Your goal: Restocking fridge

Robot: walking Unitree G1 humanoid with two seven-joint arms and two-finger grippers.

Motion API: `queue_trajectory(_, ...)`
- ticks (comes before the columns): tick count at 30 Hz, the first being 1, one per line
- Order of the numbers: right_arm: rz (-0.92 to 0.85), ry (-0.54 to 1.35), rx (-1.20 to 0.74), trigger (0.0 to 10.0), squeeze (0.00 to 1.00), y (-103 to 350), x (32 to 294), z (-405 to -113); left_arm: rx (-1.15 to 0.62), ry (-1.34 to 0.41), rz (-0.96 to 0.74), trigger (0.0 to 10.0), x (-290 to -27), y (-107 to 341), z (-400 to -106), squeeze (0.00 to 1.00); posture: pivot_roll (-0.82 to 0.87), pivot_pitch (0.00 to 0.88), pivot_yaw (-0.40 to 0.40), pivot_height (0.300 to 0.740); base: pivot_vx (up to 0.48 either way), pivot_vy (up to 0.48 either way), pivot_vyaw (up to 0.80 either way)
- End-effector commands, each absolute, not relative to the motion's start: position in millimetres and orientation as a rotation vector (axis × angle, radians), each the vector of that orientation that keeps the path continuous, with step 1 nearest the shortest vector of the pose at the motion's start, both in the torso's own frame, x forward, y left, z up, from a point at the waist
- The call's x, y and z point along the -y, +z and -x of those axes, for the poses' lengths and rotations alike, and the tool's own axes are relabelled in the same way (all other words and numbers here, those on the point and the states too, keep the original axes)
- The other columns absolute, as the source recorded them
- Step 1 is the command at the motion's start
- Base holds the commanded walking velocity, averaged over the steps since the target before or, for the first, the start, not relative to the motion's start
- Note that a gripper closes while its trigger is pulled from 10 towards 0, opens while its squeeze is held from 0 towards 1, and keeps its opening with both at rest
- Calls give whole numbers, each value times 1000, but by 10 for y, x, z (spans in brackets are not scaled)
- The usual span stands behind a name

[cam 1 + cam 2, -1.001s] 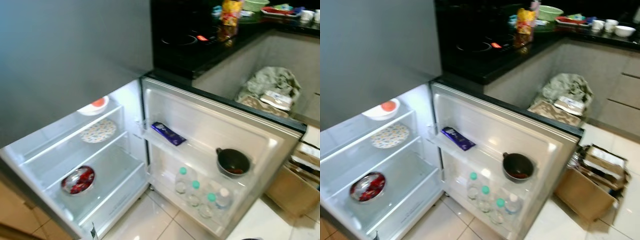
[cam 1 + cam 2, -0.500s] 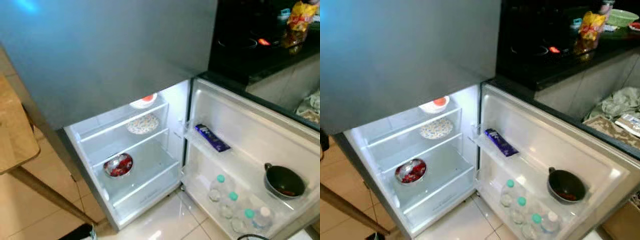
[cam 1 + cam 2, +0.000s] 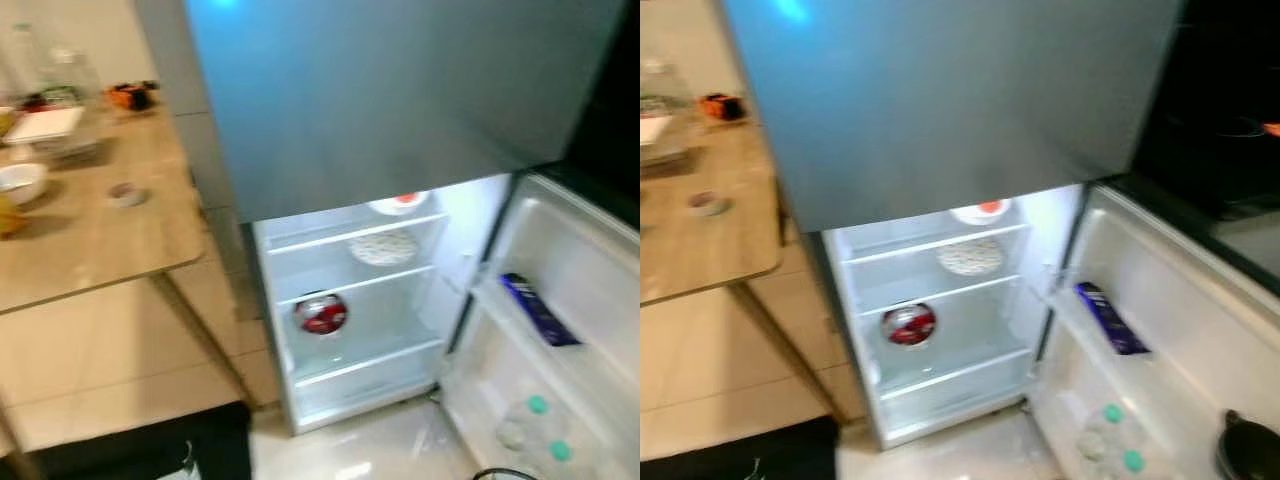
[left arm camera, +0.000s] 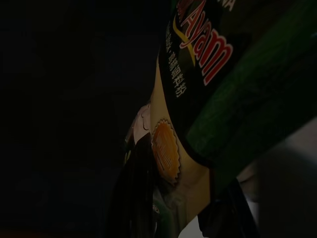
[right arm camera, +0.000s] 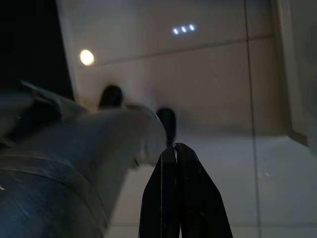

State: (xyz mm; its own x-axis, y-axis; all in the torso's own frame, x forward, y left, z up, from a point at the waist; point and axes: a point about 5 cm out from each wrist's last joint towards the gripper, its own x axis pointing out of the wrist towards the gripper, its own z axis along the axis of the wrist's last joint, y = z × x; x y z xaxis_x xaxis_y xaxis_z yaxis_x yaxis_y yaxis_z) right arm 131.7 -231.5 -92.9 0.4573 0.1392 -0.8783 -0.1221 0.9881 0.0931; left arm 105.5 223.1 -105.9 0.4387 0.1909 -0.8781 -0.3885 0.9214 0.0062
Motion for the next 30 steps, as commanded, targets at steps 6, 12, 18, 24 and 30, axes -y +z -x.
queue_trajectory(6, -29, 129, -1092, 10000, 0, -932, 2363, -1281, -997, 361, 231, 10000, -2304, -1000, -1188, 0, -108, 0, 5, 740, 0, -399, 0)
queue_trajectory(12, -24, 128, -1081, 10000, 0, -917, 2353, -1336, -992, 359, 219, 10000, -2341, -981, -1226, 0, -109, 0, 23, 740, 0, -440, 0)
queue_trajectory(18, -17, 144, -1083, 10000, 0, -926, 2318, -1335, -950, 381, 246, 10000, -2388, -944, -1293, 0, -107, 0, 26, 740, 0, -64, 0)
queue_trajectory(24, -16, 140, -1092, 10000, 0, -938, 2311, -1308, -937, 365, 271, 10000, -2341, -946, -1317, 0, -110, 0, 31, 740, 0, 0, 0)
queue_trajectory(30, -16, 139, -1102, 10000, 0, -948, 2311, -1280, -942, 367, 282, 10000, -2322, -958, -1293, 0, -113, 0, 32, 740, 0, 0, 0)
